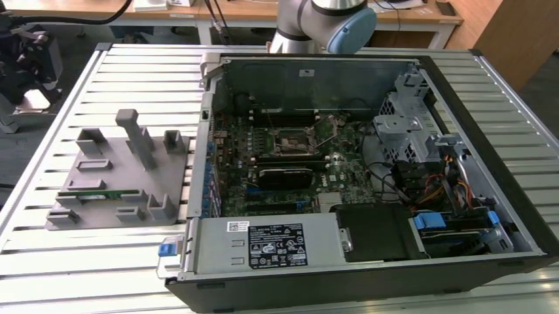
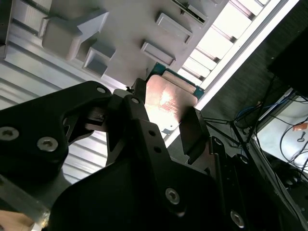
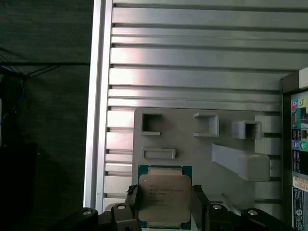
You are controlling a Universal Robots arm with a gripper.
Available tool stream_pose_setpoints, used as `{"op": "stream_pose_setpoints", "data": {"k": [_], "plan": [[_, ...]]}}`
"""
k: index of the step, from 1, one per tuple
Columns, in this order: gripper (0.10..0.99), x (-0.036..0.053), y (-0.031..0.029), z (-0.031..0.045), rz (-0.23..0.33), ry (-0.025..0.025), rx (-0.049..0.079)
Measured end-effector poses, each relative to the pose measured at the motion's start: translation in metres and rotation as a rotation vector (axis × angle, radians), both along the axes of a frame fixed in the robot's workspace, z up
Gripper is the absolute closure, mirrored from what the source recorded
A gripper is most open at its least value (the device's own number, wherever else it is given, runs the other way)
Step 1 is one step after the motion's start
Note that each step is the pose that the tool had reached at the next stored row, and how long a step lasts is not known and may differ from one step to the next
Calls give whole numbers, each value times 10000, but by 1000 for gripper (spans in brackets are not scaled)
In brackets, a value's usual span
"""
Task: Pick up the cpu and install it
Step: 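Pick up the cpu and move it towards the insertion slot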
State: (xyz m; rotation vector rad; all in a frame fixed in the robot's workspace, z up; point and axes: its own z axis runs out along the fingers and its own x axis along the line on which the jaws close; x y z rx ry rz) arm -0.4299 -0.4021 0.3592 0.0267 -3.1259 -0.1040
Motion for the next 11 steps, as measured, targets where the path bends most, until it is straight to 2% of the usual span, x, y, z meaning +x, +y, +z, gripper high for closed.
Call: {"op": "stream_pose_setpoints", "data": {"k": [11], "plan": [[561, 72, 3, 18, 1, 0, 16]]}}
